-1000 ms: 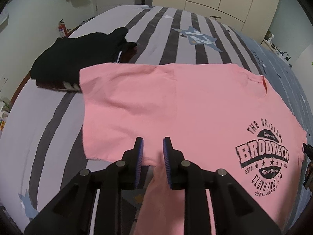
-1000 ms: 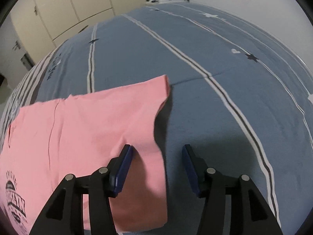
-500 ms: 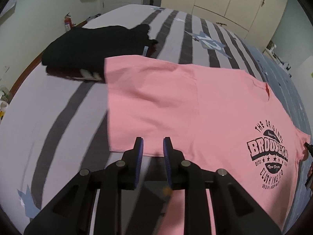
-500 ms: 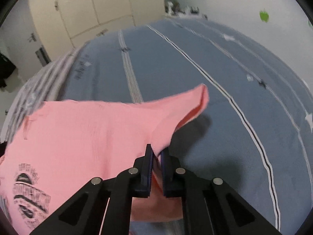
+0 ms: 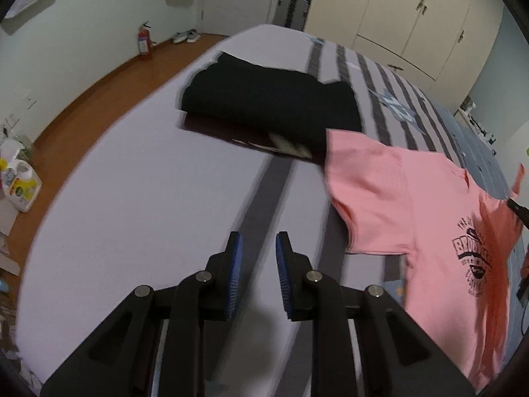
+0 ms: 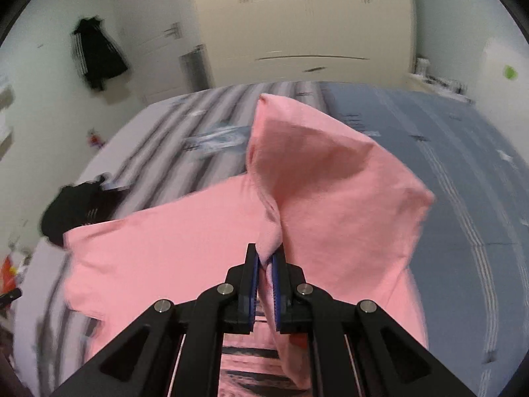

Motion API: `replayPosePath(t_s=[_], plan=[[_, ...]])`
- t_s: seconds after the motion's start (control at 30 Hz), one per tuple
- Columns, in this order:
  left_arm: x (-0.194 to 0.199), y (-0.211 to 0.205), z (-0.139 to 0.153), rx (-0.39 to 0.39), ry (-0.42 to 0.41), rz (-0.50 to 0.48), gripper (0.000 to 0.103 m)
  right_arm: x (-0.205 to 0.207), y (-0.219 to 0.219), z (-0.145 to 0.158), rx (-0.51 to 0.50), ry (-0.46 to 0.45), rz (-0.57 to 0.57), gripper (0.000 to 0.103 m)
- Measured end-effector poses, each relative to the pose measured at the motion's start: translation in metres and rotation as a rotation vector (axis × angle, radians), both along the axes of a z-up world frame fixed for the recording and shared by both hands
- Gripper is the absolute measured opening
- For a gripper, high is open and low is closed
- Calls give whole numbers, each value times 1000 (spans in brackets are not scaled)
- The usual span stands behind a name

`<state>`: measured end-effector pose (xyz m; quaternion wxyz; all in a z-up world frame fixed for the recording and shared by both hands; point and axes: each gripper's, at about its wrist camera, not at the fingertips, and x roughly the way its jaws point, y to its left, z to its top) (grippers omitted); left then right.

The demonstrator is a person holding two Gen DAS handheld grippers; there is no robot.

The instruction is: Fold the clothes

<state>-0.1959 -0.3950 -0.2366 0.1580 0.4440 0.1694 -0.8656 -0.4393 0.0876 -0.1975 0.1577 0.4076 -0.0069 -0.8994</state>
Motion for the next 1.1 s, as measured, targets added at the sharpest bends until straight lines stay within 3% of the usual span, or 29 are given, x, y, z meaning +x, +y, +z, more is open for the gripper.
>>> replayPosePath(t_s=[0.27,0.47,0.67,0.8,0.87,1.03,1.1], plan=[[31,-65,-2,14,32,36,19,25,-215,-34,-65,-79,199,7],[46,-87,-14,51,28,71,19,39,-306,-51,-47,-104,305,4],[55,-94,-34,109,9,104,19,39,-323,-92,5,-194,340,2],[48,-81,-43,132,-10,73,19,50,-304,-85,-70,-223,370,4],[38,-71,-44,149,-8,46,19,54,-283,-73,-90,-205,357,6],[-4,-34,-36,177,35,-41,20,42,-198,-60,-62,-146,222,32],[-29,-14,-34,197,54,-81,20,33,-156,-63,-34,-140,151,32]])
